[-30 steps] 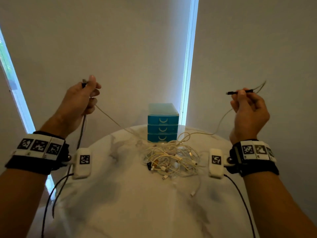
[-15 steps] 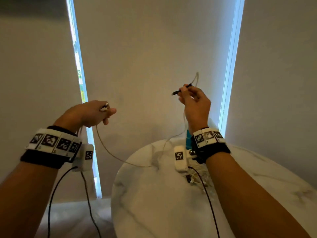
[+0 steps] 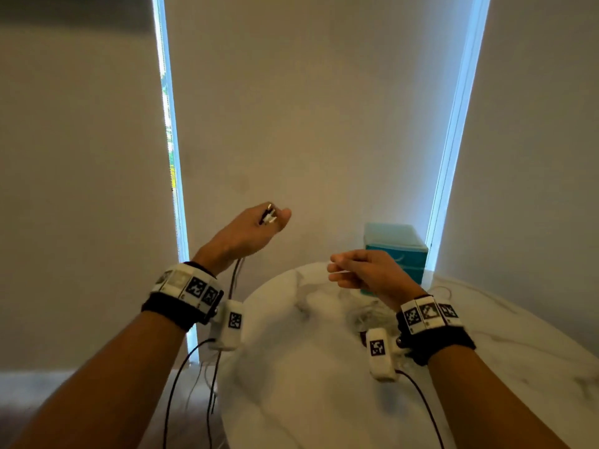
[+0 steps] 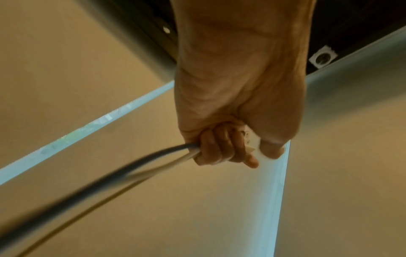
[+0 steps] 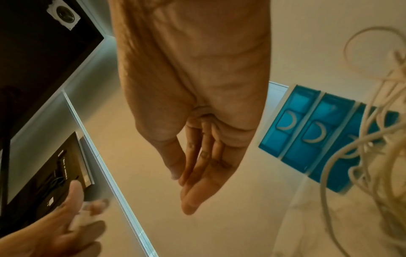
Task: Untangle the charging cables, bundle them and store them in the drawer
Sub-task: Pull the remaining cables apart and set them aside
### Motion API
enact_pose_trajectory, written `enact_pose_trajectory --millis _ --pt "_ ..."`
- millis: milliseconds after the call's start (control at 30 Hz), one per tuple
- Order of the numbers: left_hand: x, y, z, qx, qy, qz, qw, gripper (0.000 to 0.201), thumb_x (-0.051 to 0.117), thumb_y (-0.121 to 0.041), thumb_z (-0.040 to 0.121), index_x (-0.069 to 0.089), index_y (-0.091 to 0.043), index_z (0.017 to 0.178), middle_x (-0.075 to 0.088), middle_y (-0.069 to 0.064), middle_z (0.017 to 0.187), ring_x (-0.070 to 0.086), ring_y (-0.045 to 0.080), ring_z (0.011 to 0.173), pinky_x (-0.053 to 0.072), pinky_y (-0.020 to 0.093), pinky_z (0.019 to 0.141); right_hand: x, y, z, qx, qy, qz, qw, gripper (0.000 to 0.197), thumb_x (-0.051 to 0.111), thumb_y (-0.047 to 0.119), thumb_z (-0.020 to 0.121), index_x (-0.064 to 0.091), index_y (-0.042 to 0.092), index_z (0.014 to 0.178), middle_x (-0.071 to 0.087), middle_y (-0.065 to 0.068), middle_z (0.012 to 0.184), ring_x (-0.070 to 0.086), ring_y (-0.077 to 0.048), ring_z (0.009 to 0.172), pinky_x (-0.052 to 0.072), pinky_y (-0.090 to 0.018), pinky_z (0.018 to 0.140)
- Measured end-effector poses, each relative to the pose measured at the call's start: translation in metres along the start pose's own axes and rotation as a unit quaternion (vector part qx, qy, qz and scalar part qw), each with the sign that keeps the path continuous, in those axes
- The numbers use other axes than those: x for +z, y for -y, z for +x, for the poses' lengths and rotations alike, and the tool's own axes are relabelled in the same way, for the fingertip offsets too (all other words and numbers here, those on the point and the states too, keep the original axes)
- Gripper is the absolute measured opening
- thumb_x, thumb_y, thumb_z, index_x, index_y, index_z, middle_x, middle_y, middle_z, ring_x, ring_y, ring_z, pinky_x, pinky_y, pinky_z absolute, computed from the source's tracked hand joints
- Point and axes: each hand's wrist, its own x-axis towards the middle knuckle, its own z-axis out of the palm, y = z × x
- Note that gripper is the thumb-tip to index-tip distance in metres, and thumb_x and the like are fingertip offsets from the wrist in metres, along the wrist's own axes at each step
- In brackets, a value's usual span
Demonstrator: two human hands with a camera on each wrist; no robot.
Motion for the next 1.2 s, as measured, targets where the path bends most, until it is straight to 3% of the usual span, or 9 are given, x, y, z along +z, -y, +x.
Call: enact_pose_trajectory --millis 100,167,333,467,600,733,867,1000,1200 --pt "0.047 -0.012 0.006 -0.105 0.073 -0.137 0.982 0.100 0.019 -0.100 0.079 0.067 -0.018 0.109 0.046 -0.007 0.066 0.036 0.010 0.056 0.030 0.026 0.052 -0.016 0.009 -0.014 -0.040 -0.029 0.005 0.999 0.019 0.070 0.019 0.104 0.078 0.007 0.116 0.083 -0.011 0.108 0.081 -0.019 0.095 0.063 -0.023 0.076" --pt "0.071 -0.015 0.010 -0.151 0.124 -0.248 0.949 0.114 0.005 -0.104 0.070 0.063 -0.017 0.113 0.040 -0.006 0.063 0.026 0.009 0.052 0.018 0.022 0.046 -0.023 0.013 -0.022 -0.065 -0.041 -0.011 0.997 0.017 0.073 0.020 0.102 0.080 0.011 0.115 0.083 -0.006 0.105 0.081 -0.016 0.093 0.062 -0.021 0.075" --pt "0.112 -0.022 0.006 -0.156 0.204 -0.286 0.923 0.125 -0.008 -0.100 0.069 0.057 -0.017 0.137 0.040 -0.001 0.066 0.022 0.009 0.055 0.016 0.023 0.046 -0.034 0.013 -0.035 -0.109 -0.053 -0.068 0.990 0.023 0.079 0.027 0.097 0.081 0.017 0.118 0.083 0.001 0.103 0.081 -0.012 0.093 0.063 -0.021 0.078" --pt "0.127 -0.032 0.000 -0.133 0.238 -0.284 0.919 0.116 -0.018 -0.090 0.080 0.055 -0.012 0.126 0.039 0.000 0.066 0.020 0.009 0.054 0.016 0.020 0.044 -0.033 0.004 -0.033 -0.123 -0.058 -0.127 0.983 0.023 0.086 0.030 0.091 0.081 0.021 0.111 0.083 0.004 0.100 0.081 -0.013 0.092 0.065 -0.032 0.088" --pt "0.129 -0.030 -0.001 -0.138 0.252 -0.270 0.919 0.113 -0.017 -0.090 0.080 0.054 -0.023 0.135 0.041 0.000 0.067 0.022 0.010 0.056 0.020 0.019 0.045 -0.032 0.002 -0.031 -0.142 -0.080 -0.141 0.976 0.029 0.089 0.024 0.088 0.076 0.021 0.114 0.082 0.005 0.095 0.080 -0.008 0.089 0.062 -0.021 0.081" --pt "0.126 -0.023 0.001 -0.133 0.283 -0.263 0.913 0.122 -0.014 -0.096 0.075 0.051 -0.019 0.145 0.041 -0.001 0.068 0.023 0.010 0.059 0.021 0.020 0.047 -0.028 0.004 -0.031 -0.155 -0.051 -0.187 0.969 0.045 0.088 0.037 0.086 0.074 0.034 0.129 0.080 0.011 0.110 0.077 0.000 0.097 0.059 -0.016 0.082" --pt "0.126 -0.019 0.005 -0.135 0.309 -0.266 0.903 0.124 -0.011 -0.101 0.069 0.049 -0.010 0.129 0.040 0.003 0.068 0.023 0.014 0.059 0.018 0.026 0.053 -0.021 0.009 -0.029 -0.161 -0.040 -0.218 0.962 0.029 0.090 0.033 0.084 0.082 0.026 0.112 0.082 0.011 0.098 0.079 -0.002 0.090 0.059 -0.016 0.083" --pt "0.124 -0.010 0.009 -0.134 0.303 -0.257 0.908 0.122 -0.005 -0.101 0.069 0.034 -0.023 0.155 0.049 0.006 0.068 0.036 0.015 0.058 0.023 0.024 0.052 -0.019 0.009 -0.024 -0.125 -0.037 -0.281 0.951 0.024 0.091 0.034 0.084 0.077 0.026 0.100 0.081 0.013 0.089 0.077 0.004 0.084 0.052 -0.011 0.077" --pt "0.113 -0.002 0.014 -0.092 0.305 -0.242 0.917 0.107 0.001 -0.097 0.082 0.022 -0.029 0.163 0.063 0.011 0.077 0.055 0.019 0.066 0.042 0.029 0.056 -0.014 0.018 -0.026 -0.142 -0.062 -0.267 0.951 0.020 0.092 0.027 0.084 0.078 0.020 0.097 0.082 0.006 0.087 0.079 -0.002 0.080 0.061 -0.019 0.083"
